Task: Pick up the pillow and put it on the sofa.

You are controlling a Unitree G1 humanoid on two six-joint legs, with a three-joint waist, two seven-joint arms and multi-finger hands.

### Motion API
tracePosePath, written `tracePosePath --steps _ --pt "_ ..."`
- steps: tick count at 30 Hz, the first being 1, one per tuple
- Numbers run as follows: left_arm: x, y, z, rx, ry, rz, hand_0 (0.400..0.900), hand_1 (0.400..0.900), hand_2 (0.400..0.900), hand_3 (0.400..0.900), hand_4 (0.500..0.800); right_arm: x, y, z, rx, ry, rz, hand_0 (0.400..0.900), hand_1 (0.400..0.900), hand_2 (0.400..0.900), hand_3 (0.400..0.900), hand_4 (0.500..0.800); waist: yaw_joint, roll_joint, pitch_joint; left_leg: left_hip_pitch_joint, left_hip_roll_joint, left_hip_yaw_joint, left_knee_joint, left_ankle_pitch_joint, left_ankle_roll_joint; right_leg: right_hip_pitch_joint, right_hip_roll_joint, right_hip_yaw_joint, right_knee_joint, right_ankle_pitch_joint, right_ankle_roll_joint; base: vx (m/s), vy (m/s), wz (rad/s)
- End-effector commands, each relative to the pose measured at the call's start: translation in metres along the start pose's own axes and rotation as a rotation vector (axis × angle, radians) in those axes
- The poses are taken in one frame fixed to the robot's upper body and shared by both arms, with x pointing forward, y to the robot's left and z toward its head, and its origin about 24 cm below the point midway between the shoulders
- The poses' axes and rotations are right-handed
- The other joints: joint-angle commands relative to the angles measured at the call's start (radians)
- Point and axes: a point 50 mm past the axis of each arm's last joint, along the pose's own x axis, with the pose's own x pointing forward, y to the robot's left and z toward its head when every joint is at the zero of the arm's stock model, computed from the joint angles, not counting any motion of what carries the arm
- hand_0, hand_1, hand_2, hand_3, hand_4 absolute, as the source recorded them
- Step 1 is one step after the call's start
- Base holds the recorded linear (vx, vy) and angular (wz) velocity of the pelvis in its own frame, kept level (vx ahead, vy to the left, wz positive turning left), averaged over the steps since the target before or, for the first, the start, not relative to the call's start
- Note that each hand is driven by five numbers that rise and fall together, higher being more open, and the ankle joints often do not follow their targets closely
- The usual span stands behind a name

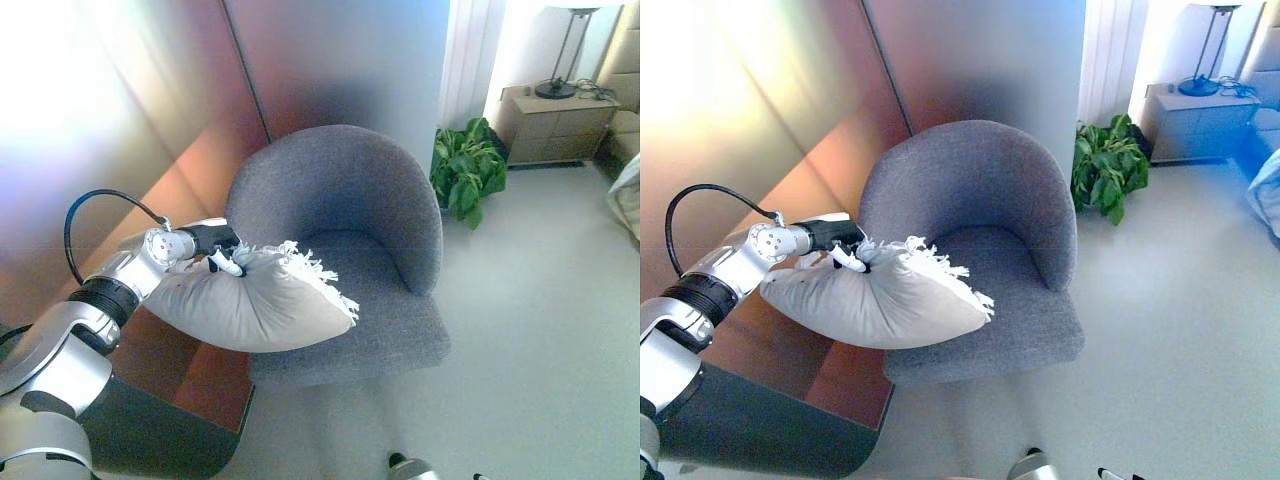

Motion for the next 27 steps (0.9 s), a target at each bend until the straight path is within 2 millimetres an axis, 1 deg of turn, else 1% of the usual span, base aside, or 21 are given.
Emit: tracePosePath --steps 1,9,15,16,17,21,27 --pt "-0.046 0.112 0.037 -0.028 -0.071 0.364 0.400 0.400 0.400 0.400 0.500 -0.002 -0.026 -0.017 0.030 0.043 -0.096 0.900 0.900 0.900 0.900 0.800 0.003 0.046 -0.093 0.074 -0.022 0.049 0.006 -0.068 -0.033 -0.036 0.051 0.035 0.021 0.028 0.074 0.04 -0.072 -0.27" --pt "-0.033 0.101 0.045 -0.041 -0.054 0.321 0.400 0.400 0.400 0.400 0.500 -0.005 -0.033 -0.031 0.035 0.063 -0.119 0.900 0.900 0.900 0.900 0.800 -0.059 0.067 -0.087 0.081 -0.025 0.099 0.006 -0.074 -0.028 -0.054 0.058 0.086 0.020 0.036 0.083 0.02 -0.052 -0.29" --pt "-0.029 0.100 0.037 -0.081 -0.011 0.364 0.400 0.400 0.400 0.400 0.500 -0.009 -0.046 -0.046 0.046 0.076 -0.140 0.900 0.900 0.900 0.900 0.800 -0.101 0.080 -0.070 0.085 -0.029 0.132 0.007 -0.077 -0.027 -0.064 0.055 0.108 0.029 0.036 0.090 0.00 -0.043 -0.21" --pt "-0.028 0.099 0.034 -0.093 0.005 0.368 0.592 0.592 0.592 0.592 0.615 -0.010 -0.049 -0.048 0.045 0.078 -0.142 0.900 0.900 0.900 0.900 0.800 -0.107 0.081 -0.067 0.086 -0.030 0.136 0.008 -0.077 -0.027 -0.065 0.056 0.112 0.030 0.036 0.091 0.00 -0.034 -0.14" --pt "-0.028 0.099 0.031 -0.103 0.010 0.370 0.900 0.900 0.900 0.900 0.800 -0.010 -0.050 -0.050 0.047 0.078 -0.144 0.900 0.900 0.900 0.900 0.800 -0.110 0.082 -0.066 0.086 -0.030 0.139 0.008 -0.077 -0.028 -0.066 0.056 0.114 0.030 0.036 0.091 -0.01 -0.024 -0.11" --pt "-0.027 0.098 0.027 -0.114 0.021 0.377 0.900 0.900 0.900 0.900 0.800 -0.012 -0.055 -0.054 0.042 0.072 -0.139 0.900 0.900 0.900 0.900 0.800 -0.123 0.088 -0.058 0.086 -0.031 0.147 0.011 -0.077 -0.029 -0.071 0.056 0.117 0.034 0.035 0.091 -0.01 -0.007 -0.07" --pt "-0.025 0.096 0.027 -0.107 0.022 0.382 0.900 0.900 0.900 0.900 0.800 -0.011 -0.050 -0.050 0.029 0.049 -0.121 0.900 0.900 0.900 0.900 0.800 -0.121 0.088 -0.062 0.089 -0.030 0.153 0.014 -0.076 -0.030 -0.066 0.056 0.111 0.032 0.035 0.090 0.00 -0.004 0.00"
